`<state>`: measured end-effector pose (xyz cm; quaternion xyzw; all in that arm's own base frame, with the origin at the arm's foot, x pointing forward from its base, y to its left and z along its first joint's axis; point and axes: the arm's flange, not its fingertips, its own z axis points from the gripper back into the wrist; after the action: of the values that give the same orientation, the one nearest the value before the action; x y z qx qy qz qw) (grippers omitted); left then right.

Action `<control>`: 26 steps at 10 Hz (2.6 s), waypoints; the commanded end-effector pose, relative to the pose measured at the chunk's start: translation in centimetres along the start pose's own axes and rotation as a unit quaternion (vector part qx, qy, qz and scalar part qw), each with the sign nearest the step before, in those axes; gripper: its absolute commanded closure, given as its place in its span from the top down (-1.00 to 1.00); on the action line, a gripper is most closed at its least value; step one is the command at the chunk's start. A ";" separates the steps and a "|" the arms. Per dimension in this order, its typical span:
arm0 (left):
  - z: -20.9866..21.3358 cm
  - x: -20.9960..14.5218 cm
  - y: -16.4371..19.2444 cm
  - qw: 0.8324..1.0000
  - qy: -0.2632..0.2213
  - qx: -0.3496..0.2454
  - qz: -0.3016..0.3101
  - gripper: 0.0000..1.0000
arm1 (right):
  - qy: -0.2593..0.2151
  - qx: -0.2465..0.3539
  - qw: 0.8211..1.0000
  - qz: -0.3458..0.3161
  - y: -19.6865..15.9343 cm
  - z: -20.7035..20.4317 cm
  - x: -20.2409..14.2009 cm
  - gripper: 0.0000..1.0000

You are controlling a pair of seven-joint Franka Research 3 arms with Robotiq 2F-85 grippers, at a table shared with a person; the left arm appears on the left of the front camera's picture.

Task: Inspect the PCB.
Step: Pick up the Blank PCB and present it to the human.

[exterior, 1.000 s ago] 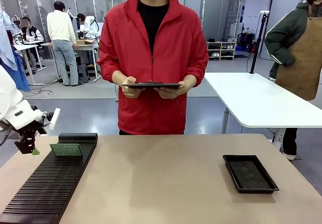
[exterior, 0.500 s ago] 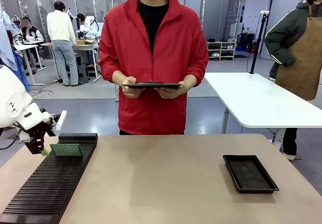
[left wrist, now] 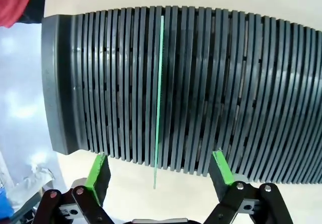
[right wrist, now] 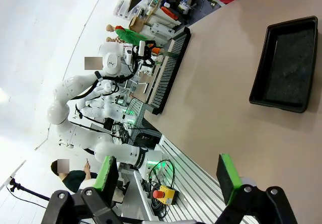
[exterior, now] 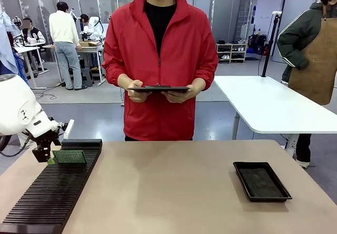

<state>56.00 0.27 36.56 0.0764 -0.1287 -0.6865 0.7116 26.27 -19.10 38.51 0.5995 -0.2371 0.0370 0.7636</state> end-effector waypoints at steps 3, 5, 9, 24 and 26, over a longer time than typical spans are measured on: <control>-0.3 0.0 1.0 1.000 0.007 -0.020 0.009 -0.60 | -0.003 0.005 1.000 0.004 0.0 0.1 0.1 1.00; -0.5 0.2 1.1 1.000 0.011 -0.021 0.003 -1.00 | -0.003 0.005 1.000 0.004 0.0 0.1 0.1 1.00; -0.7 0.4 1.1 0.999 0.009 -0.030 0.008 -1.00 | -0.003 0.005 1.000 0.004 0.0 0.1 0.1 1.00; 9.5 -0.7 -4.8 0.815 -0.337 -0.235 0.408 -1.00 | -0.003 0.005 1.000 0.004 0.0 0.1 0.1 1.00; 7.9 -0.7 -4.5 0.777 -0.351 -0.237 0.467 -1.00 | -0.003 0.005 1.000 0.004 0.0 0.1 0.1 1.00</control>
<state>48.70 1.73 43.05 -0.3859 -0.1759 -0.3411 0.8389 26.31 -19.04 38.49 0.5996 -0.2359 0.0375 0.7638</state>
